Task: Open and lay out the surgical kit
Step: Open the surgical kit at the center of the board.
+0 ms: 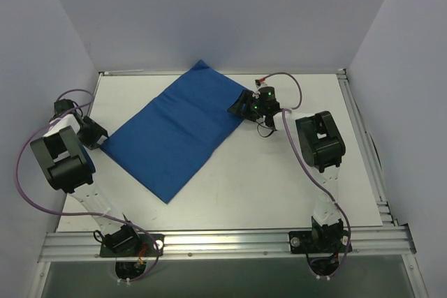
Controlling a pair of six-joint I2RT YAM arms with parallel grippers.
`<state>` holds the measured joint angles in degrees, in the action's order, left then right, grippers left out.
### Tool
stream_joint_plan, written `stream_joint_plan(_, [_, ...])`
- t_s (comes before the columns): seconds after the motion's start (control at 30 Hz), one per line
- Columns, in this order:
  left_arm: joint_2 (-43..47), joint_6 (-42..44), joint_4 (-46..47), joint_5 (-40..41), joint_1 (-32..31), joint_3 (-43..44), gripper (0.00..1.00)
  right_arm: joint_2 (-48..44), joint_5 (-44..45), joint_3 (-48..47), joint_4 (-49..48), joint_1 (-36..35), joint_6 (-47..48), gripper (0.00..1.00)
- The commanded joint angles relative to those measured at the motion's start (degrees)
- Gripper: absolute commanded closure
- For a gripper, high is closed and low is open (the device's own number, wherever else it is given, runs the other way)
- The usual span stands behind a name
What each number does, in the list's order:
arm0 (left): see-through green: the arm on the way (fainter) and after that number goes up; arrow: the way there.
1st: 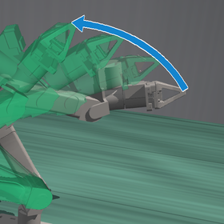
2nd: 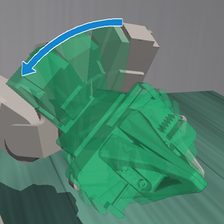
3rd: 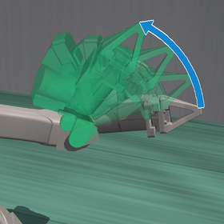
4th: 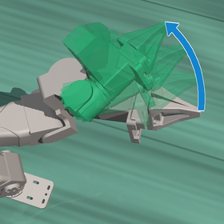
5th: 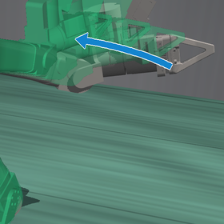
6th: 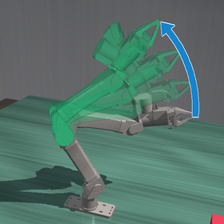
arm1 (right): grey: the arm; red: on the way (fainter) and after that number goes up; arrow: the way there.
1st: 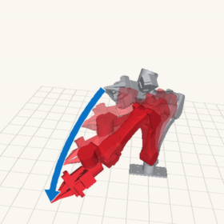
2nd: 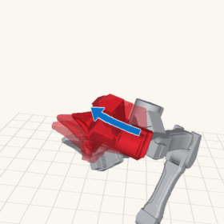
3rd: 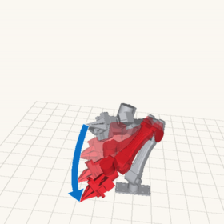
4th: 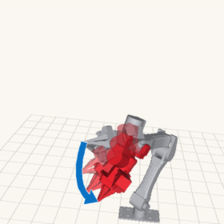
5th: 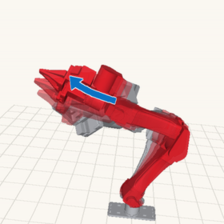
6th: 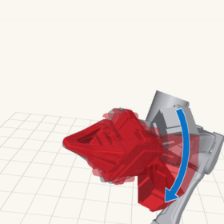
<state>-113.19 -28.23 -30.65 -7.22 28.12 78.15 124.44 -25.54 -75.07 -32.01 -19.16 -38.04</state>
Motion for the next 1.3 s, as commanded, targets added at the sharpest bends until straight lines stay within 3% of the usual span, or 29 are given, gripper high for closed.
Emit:
stream_joint_plan(0.0, [-0.8,-1.6,2.6,-1.6,0.8,1.4,0.47,1.9,0.1,-0.8,1.4,0.0,1.5,0.43])
stream_joint_plan(0.1, [-1.0,-1.6,2.8,-1.9,0.7,1.2,0.52,1.9,0.1,-1.0,1.7,-0.1,1.7,0.43])
stream_joint_plan(0.2, [-0.7,-1.4,2.4,-2.3,0.7,1.6,0.67,1.9,0.1,-1.0,1.9,-0.2,1.9,0.43])
stream_joint_plan(0.27, [0.7,-1.2,2.4,-2.4,0.4,1.1,0.84,1.6,0.3,-1.2,2.4,-0.4,2.3,0.43])
stream_joint_plan(0.47, [6.1,-1.7,-0.8,-0.3,-1.7,1.0,0.95,1.2,1.2,-2.4,4.3,-1.1,3.6,0.43])
stream_joint_plan(0.73, [12.8,-2.9,-4.4,3.8,-7.3,1.6,0.96,3.2,2.0,-5.6,7.2,-1.6,4.9,0.43])
stream_joint_plan(0.9, [14.1,-3.7,-5.1,3.1,-10.9,2.6,0.92,3.3,2.4,-6.2,8.4,-1.8,5.3,0.43])
stream_joint_plan(0.97, [14.0,-3.9,-5.2,2.1,-11.5,3.1,0.98,3.3,2.4,-6.4,8.6,-1.9,5.4,0.43])
stream_joint_plan(1.27, [14.7,-4.5,-4.2,1.0,-16.4,2.4,0.98,0.0,3.7,-5.3,10.6,-2.7,8.1,0.43])
